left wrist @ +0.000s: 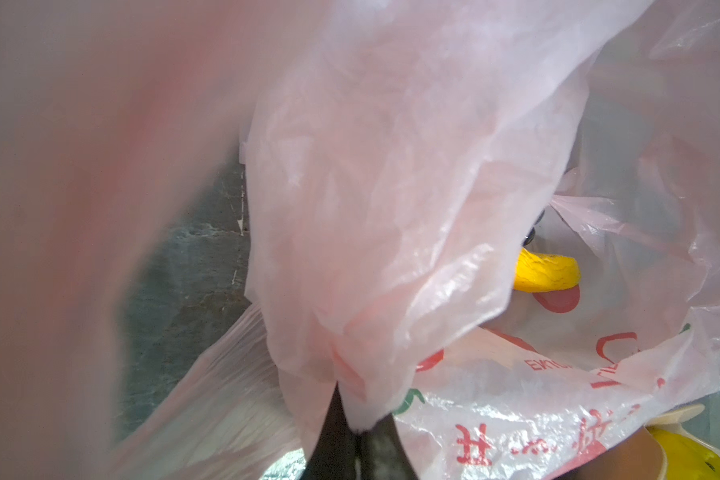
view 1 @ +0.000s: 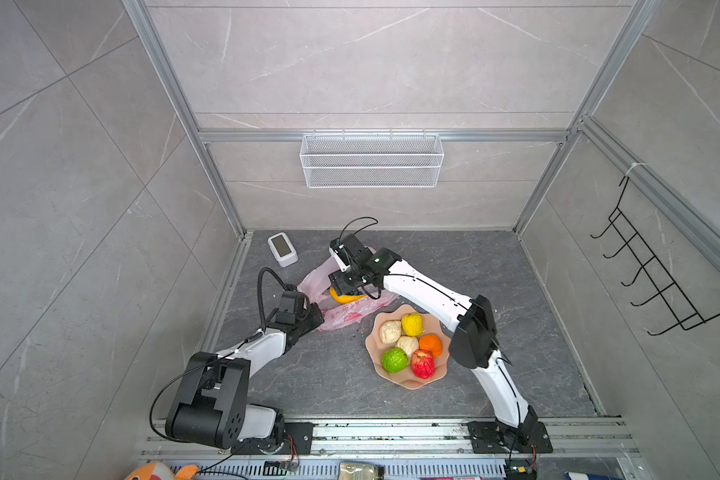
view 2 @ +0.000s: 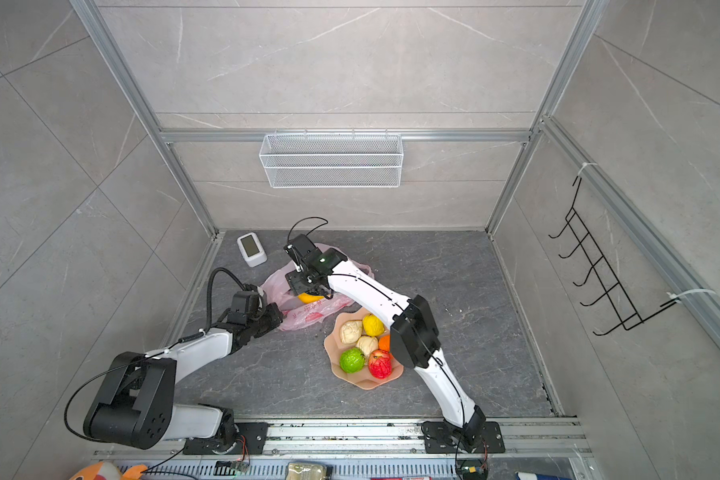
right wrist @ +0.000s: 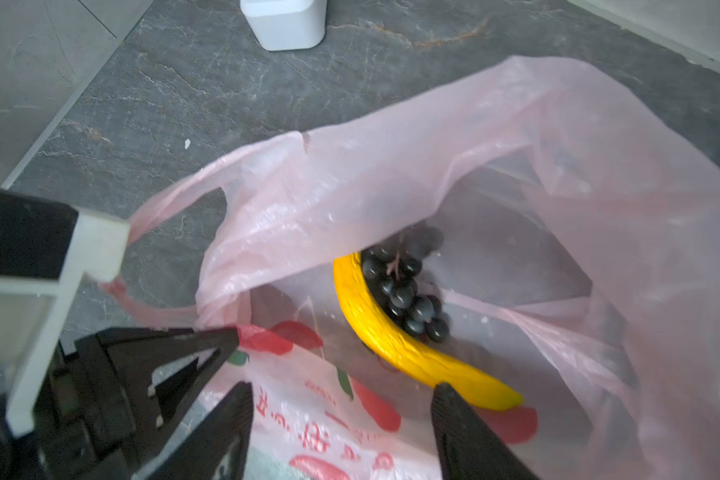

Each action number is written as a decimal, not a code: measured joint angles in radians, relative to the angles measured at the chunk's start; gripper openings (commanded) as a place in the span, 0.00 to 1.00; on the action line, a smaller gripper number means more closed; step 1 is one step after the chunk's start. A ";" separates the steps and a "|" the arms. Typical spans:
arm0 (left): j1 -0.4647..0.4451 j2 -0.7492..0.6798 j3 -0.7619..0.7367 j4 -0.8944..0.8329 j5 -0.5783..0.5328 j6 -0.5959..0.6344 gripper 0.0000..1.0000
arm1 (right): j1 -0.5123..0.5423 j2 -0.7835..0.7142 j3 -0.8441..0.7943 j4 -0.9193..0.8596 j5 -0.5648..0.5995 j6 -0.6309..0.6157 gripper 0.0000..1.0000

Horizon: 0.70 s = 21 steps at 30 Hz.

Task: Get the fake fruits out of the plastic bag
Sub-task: 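Raise the right gripper from the bowl and move it over the bag, then reach the right gripper into the bag and close it on the yellow banana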

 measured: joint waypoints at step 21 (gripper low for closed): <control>0.000 -0.016 -0.005 0.005 -0.032 -0.011 0.00 | -0.016 0.349 0.362 -0.177 -0.043 -0.198 0.44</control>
